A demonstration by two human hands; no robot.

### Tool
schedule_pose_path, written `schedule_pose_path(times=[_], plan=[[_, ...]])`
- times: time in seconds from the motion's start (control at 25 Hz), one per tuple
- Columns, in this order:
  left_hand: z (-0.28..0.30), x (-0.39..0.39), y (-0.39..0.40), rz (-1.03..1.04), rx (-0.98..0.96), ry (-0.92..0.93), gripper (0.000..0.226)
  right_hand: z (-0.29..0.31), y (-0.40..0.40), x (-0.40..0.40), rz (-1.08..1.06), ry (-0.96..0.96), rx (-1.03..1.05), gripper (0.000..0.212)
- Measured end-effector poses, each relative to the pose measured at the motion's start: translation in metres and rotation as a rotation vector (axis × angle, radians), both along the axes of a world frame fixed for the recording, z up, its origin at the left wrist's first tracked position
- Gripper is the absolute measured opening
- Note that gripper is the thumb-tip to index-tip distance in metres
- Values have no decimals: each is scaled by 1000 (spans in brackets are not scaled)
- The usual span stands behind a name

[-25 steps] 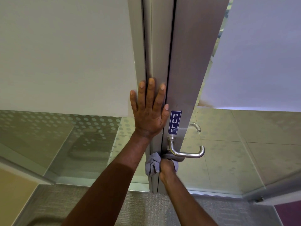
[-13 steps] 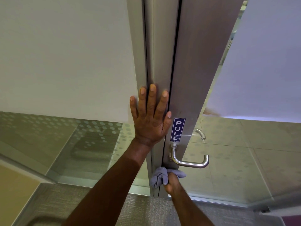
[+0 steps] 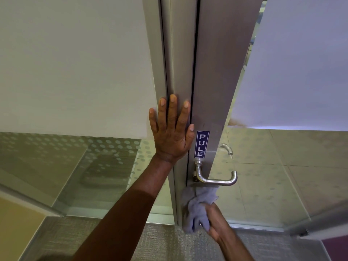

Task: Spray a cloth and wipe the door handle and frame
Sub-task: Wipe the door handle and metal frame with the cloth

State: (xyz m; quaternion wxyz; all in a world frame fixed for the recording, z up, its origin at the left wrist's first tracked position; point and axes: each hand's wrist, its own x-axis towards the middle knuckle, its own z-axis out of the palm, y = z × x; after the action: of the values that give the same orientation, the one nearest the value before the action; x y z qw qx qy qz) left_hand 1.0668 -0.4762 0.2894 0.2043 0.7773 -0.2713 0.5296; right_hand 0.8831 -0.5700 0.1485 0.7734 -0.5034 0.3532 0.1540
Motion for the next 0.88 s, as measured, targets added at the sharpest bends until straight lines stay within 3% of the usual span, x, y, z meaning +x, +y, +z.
schedule_pose_path(times=[0.08, 0.2, 0.24, 0.32, 0.36, 0.44, 0.56, 0.68, 0.88], plan=[[0, 0, 1, -6, 1, 4, 68, 11, 4, -22, 171, -108, -145, 33], [1, 1, 1, -1, 1, 6, 67, 68, 3, -49, 390, -413, -557, 24], [1, 0, 1, -3, -2, 7, 67, 86, 2, -48, 386, -525, -752, 26], [-1, -1, 0, 2, -4, 2, 67, 102, -2, -31, 231, -719, -1338, 46], [-1, -1, 0, 6, -6, 3, 68, 102, -5, -14, 185, -740, -1573, 60], [-1, 0, 0, 3, -8, 11, 68, 86, 0, 18, 260, -582, -1813, 84], [-2, 1, 1, 5, 6, 0, 69, 40, 21, 32, 455, -481, -1972, 71], [-2, 1, 0, 7, 5, 2, 70, 27, 22, 29, 579, -370, -1994, 55], [0, 0, 2, 5, 2, 13, 71, 53, 2, 19, 724, -549, -1953, 48]])
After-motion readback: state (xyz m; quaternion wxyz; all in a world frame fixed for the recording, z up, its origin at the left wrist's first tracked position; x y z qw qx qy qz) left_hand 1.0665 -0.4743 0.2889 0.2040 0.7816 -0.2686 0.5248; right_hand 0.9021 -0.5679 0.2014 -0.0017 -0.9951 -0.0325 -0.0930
